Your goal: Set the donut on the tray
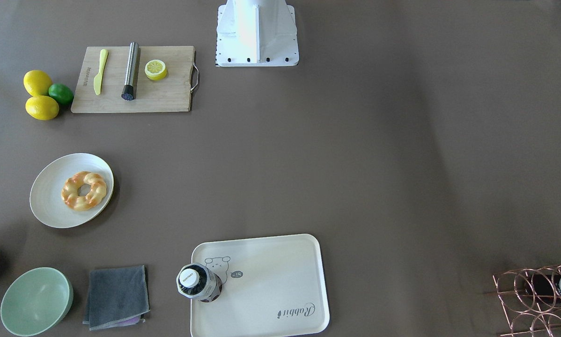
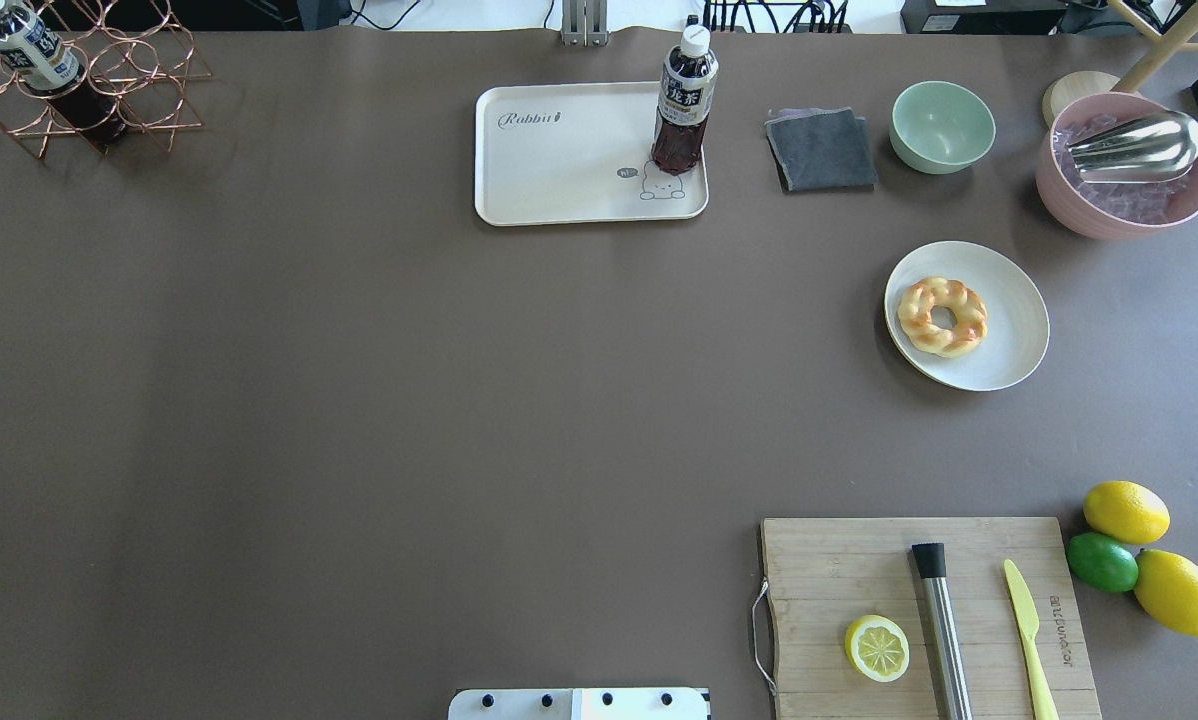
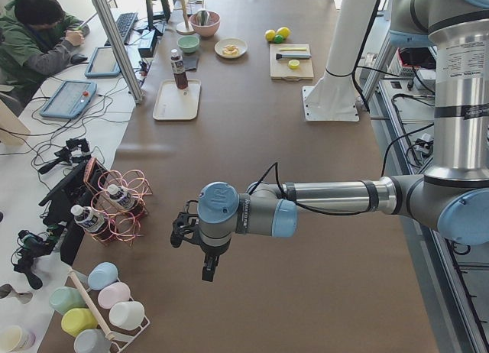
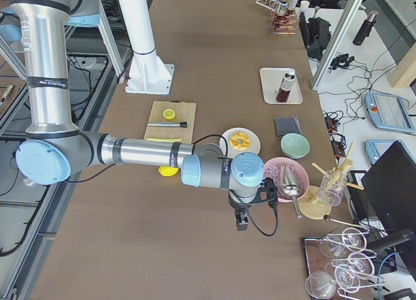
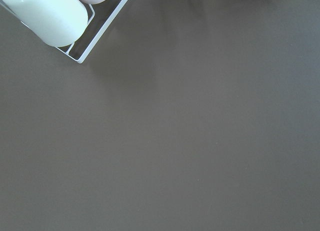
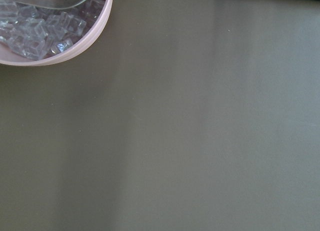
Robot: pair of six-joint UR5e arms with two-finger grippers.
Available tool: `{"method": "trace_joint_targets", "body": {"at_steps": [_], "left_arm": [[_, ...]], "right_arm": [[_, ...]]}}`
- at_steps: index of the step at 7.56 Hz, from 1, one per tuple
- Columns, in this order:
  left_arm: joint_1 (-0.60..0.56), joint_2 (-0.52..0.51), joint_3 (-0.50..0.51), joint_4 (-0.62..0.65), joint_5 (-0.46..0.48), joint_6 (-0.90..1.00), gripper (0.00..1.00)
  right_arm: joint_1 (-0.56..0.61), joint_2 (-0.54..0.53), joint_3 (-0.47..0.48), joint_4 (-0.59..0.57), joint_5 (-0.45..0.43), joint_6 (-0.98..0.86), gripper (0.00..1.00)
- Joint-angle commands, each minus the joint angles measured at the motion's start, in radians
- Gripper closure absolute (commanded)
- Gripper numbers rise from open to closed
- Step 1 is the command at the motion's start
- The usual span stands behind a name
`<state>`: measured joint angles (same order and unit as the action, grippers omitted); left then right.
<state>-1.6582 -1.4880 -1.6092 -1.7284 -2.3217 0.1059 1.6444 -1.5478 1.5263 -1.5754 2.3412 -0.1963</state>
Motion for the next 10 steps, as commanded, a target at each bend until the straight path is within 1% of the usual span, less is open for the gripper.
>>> {"method": "trace_joint_targets", "body": {"at_steps": [1, 3, 6, 10], "left_arm": [[0.000, 0.000, 0.000, 0.000, -0.001, 0.000, 0.02], [0.002, 0.000, -0.003, 0.000, -0.007, 0.001, 0.02], [0.003, -0.002, 0.003, -0.077, 0.001, 0.000, 0.02], [0.026, -0.014, 0.003, -0.089, -0.005, -0.009, 0.02]], "right_arm": [[0.000, 0.000, 0.002, 0.000, 0.000, 0.000, 0.00], [0.000, 0.000, 0.000, 0.000, 0.000, 0.000, 0.00], [0.000, 0.000, -0.002, 0.000, 0.000, 0.000, 0.00], [0.000, 0.000, 0.000, 0.000, 0.000, 0.005, 0.00]]}}
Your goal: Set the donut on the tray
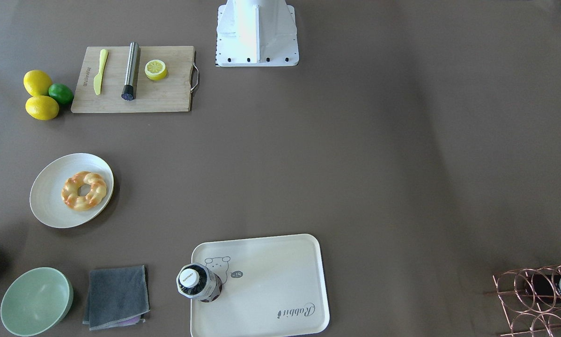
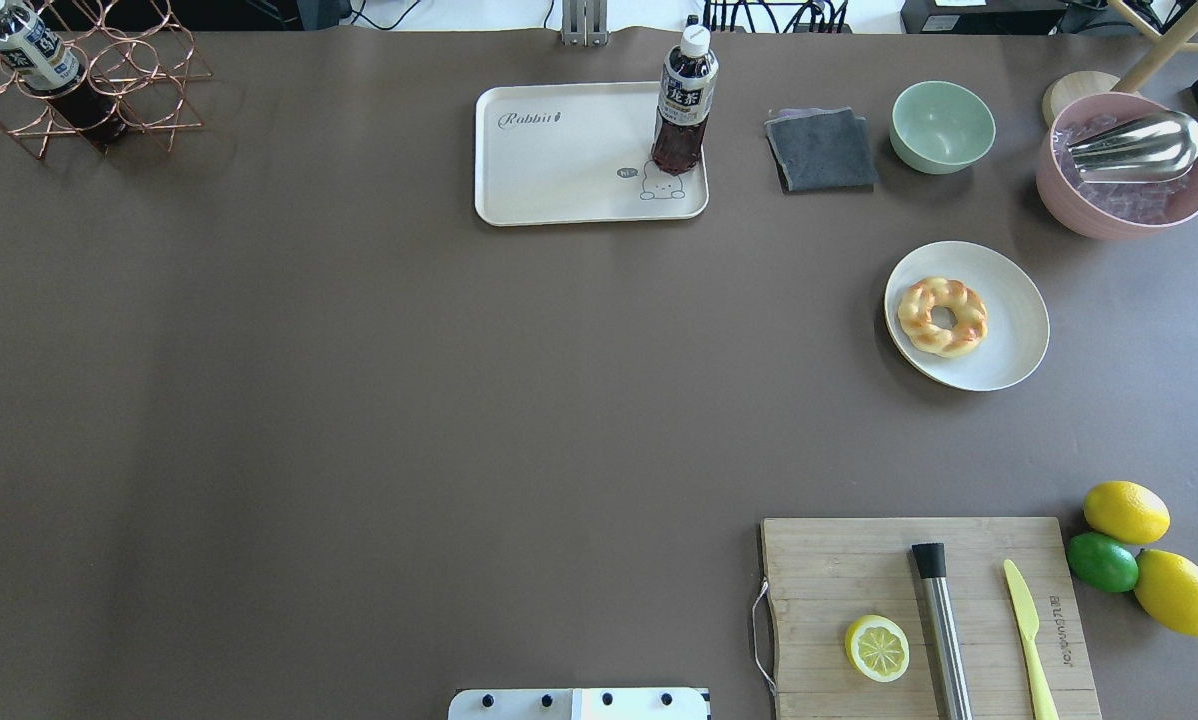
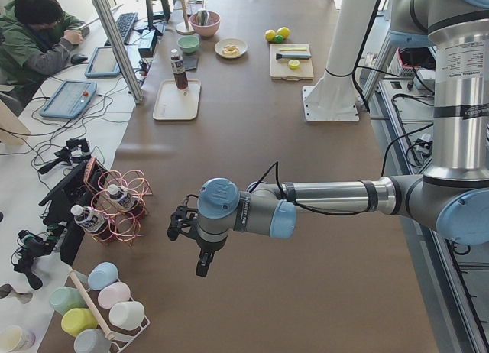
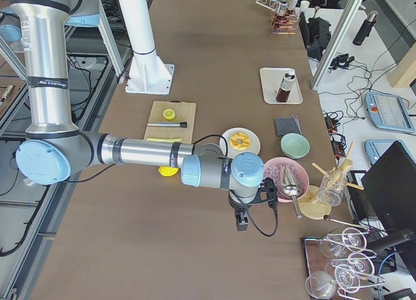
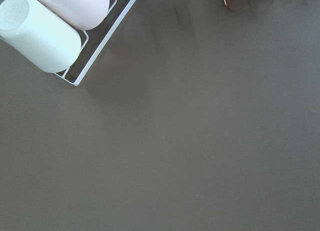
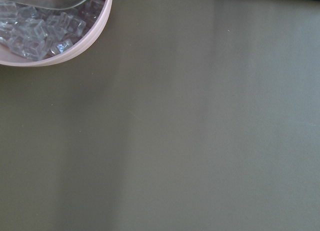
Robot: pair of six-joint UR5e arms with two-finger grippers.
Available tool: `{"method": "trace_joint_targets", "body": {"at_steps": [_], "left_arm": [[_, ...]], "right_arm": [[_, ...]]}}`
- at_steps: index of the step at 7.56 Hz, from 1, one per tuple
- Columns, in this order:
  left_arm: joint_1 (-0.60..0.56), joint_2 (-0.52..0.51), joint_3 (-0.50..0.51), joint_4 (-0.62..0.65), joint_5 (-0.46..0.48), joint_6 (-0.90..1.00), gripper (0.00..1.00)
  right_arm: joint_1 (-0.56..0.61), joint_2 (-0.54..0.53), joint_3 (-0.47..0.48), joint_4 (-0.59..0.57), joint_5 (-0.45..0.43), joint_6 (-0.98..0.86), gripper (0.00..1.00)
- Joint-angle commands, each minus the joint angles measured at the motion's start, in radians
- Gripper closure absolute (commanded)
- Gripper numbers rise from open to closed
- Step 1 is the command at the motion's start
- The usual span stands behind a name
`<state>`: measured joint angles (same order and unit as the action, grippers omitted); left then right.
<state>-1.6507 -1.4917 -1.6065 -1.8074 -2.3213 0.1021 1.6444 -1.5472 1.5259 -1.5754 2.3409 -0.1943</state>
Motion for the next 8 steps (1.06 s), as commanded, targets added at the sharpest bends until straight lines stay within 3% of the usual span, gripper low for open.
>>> {"method": "trace_joint_targets", "body": {"at_steps": [1, 6, 8], "left_arm": [[0.017, 0.002, -0.003, -0.010, -0.009, -0.004, 0.02], [0.023, -0.021, -0.010, -0.084, -0.012, -0.005, 0.02], [0.054, -0.044, -0.024, -0.086, -0.015, -0.004, 0.02]], "right_arm": [[0.000, 0.001, -0.001, 0.000, 0.000, 0.006, 0.00], [0.000, 0.002, 0.055, 0.015, 0.000, 0.007, 0.00], [-0.032, 0.009, 0.077, 0.021, 0.075, 0.088, 0.00]]}}
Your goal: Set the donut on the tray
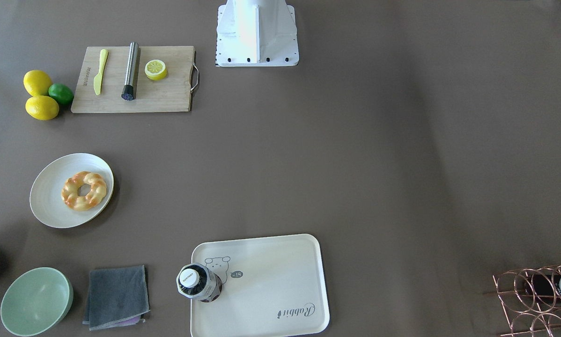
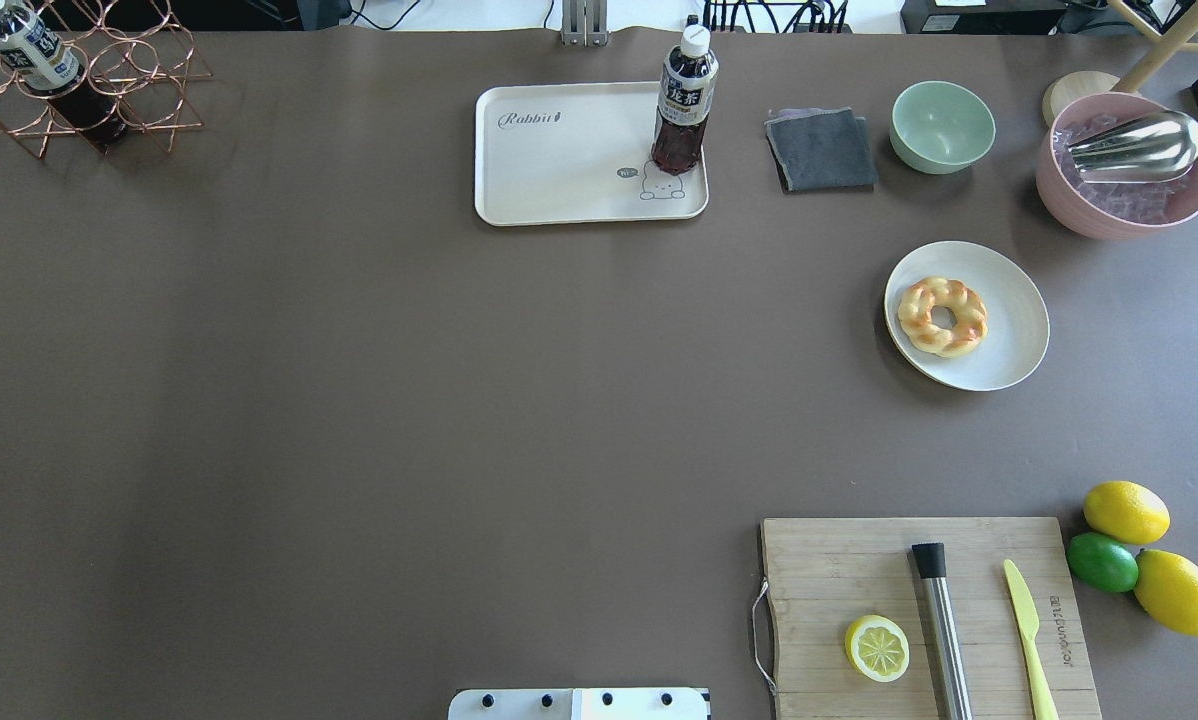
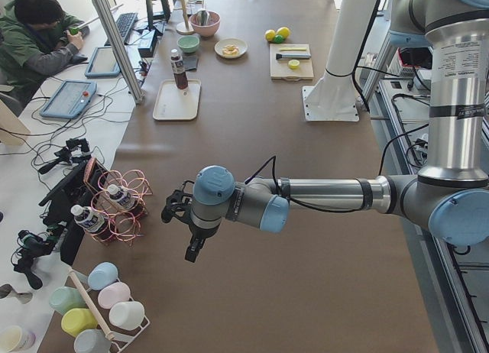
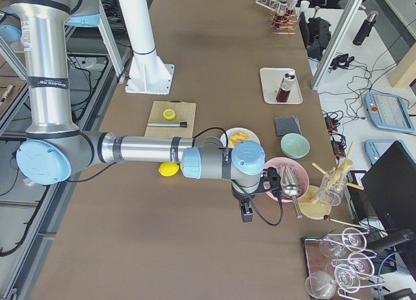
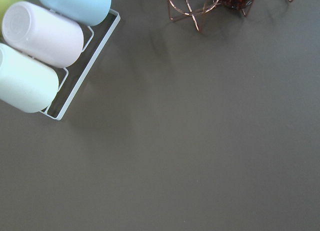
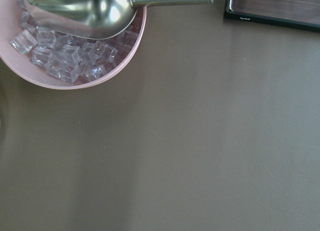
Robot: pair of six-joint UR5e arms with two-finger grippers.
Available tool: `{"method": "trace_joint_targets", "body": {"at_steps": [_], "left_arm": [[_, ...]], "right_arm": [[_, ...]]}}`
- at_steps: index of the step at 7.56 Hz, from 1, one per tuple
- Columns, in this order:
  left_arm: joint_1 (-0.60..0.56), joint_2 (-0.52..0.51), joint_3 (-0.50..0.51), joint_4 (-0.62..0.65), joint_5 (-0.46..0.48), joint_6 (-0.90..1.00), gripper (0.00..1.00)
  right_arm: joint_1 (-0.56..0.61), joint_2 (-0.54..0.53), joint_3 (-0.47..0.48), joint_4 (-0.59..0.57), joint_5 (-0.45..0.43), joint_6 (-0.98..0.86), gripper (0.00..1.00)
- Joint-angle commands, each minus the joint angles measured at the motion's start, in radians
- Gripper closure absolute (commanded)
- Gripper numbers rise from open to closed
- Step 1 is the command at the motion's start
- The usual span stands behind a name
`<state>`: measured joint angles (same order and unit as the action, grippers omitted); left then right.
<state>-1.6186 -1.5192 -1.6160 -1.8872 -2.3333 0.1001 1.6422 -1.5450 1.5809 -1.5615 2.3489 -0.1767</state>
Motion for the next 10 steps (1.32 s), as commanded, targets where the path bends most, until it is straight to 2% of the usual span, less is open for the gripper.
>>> {"method": "trace_joint_targets", "body": {"at_steps": [1, 2, 4, 7, 9, 10], "left_arm": [[0.034, -0.015, -0.025, -0.006, -0.035, -0.002, 0.01], [0.048, -0.016, -0.033, -0.006, -0.058, -0.005, 0.01], [0.052, -0.016, -0.039, -0.006, -0.060, -0.007, 0.01], [0.054, -0.016, -0.050, -0.004, -0.060, -0.007, 0.01], [0.054, -0.016, -0.051, -0.004, -0.060, -0.007, 0.01], [0.054, -0.016, -0.051, -0.004, -0.060, -0.007, 0.01]], "right_arm": [[-0.098, 0.008, 0.049, 0.009, 0.064, 0.148, 0.00], [-0.176, 0.008, 0.071, 0.040, 0.037, 0.262, 0.00], [-0.328, -0.010, 0.044, 0.318, -0.035, 0.615, 0.00], [-0.514, -0.010, -0.062, 0.697, -0.080, 0.981, 0.02], [-0.603, -0.010, -0.091, 0.834, -0.138, 1.177, 0.13], [-0.637, -0.013, -0.093, 0.856, -0.173, 1.224, 0.18]]}}
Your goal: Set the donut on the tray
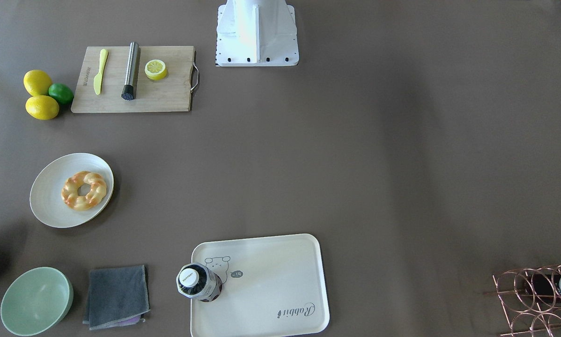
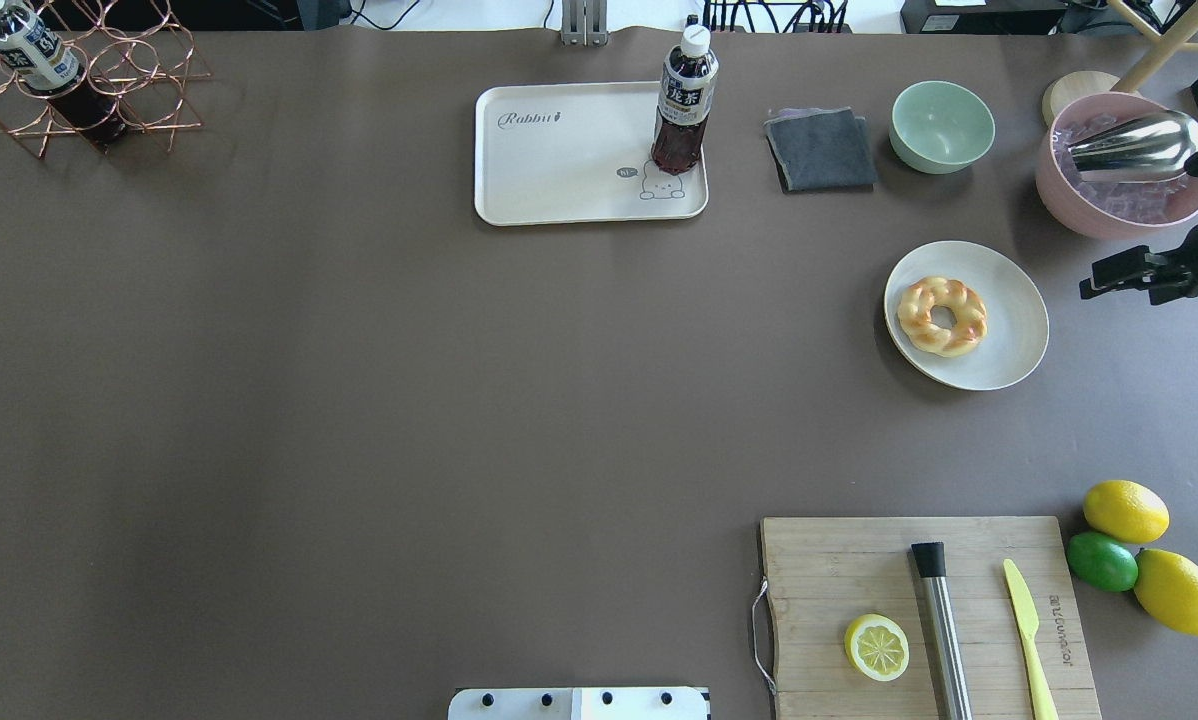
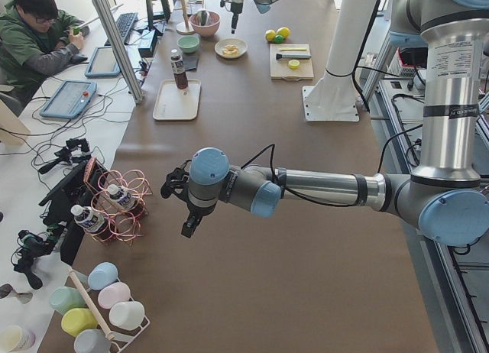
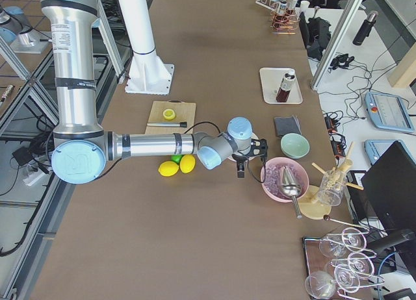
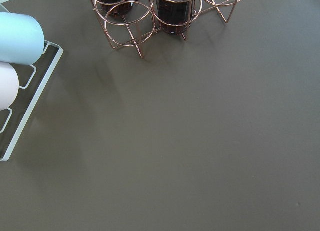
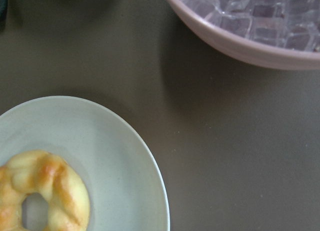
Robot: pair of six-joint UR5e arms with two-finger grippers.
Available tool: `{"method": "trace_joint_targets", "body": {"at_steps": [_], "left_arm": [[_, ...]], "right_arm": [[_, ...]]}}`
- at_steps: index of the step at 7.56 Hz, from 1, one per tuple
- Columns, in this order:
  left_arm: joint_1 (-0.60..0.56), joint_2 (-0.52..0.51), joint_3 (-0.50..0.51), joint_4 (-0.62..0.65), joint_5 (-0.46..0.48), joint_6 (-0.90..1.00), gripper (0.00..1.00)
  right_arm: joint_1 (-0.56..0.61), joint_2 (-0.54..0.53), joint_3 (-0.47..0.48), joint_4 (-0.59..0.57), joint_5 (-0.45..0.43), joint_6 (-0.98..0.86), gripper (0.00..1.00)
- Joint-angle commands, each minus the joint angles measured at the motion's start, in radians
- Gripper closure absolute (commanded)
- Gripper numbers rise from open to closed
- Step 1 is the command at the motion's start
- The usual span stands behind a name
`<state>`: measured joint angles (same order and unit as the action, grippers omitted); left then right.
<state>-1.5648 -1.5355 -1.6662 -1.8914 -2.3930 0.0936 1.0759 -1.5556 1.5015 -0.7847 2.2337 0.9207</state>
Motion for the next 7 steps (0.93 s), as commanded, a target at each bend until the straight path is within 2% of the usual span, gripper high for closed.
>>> {"method": "trace_joint_targets", "body": {"at_steps": [1, 4, 5, 6, 7], "left_arm": [[0.000, 0.000, -0.003, -0.001, 0.000, 0.000, 0.01], [0.000, 0.000, -0.007, 0.000, 0.000, 0.000, 0.01], [0.000, 0.001, -0.012, 0.000, -0.002, 0.000, 0.01], [0.002, 0.002, -0.012, 0.000, -0.008, 0.000, 0.01], [0.000, 0.002, -0.012, 0.000, -0.008, 0.000, 0.01]], "right_arm": [[-0.074, -0.011, -0.014, 0.115, -0.060, 0.180, 0.27], [-0.088, -0.034, -0.021, 0.143, -0.074, 0.214, 0.59], [-0.091, -0.032, -0.020, 0.143, -0.074, 0.258, 0.78], [-0.099, -0.026, -0.020, 0.143, -0.075, 0.274, 0.91], [-0.105, -0.021, -0.021, 0.142, -0.080, 0.276, 0.93]]}}
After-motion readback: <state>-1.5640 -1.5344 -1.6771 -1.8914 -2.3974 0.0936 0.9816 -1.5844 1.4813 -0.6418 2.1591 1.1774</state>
